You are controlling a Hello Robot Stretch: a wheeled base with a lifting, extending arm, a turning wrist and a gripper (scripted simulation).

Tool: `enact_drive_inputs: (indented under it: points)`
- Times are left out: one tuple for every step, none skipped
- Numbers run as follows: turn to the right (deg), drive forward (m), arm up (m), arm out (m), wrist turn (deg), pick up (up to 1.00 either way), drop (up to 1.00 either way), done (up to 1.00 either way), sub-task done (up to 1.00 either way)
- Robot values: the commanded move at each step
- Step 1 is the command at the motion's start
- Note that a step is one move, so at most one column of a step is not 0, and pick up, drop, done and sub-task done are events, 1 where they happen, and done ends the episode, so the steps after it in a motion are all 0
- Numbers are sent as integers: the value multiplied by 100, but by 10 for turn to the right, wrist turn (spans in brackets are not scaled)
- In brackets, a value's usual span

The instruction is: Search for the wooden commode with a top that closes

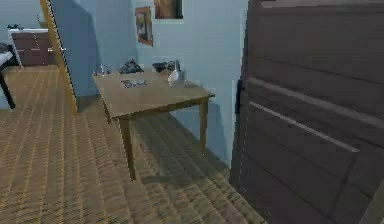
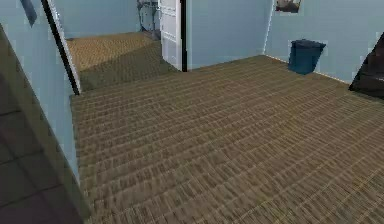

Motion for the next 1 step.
enact_drive_inputs:
  points:
    - [450,0,0,0,0,0,0,0,0]
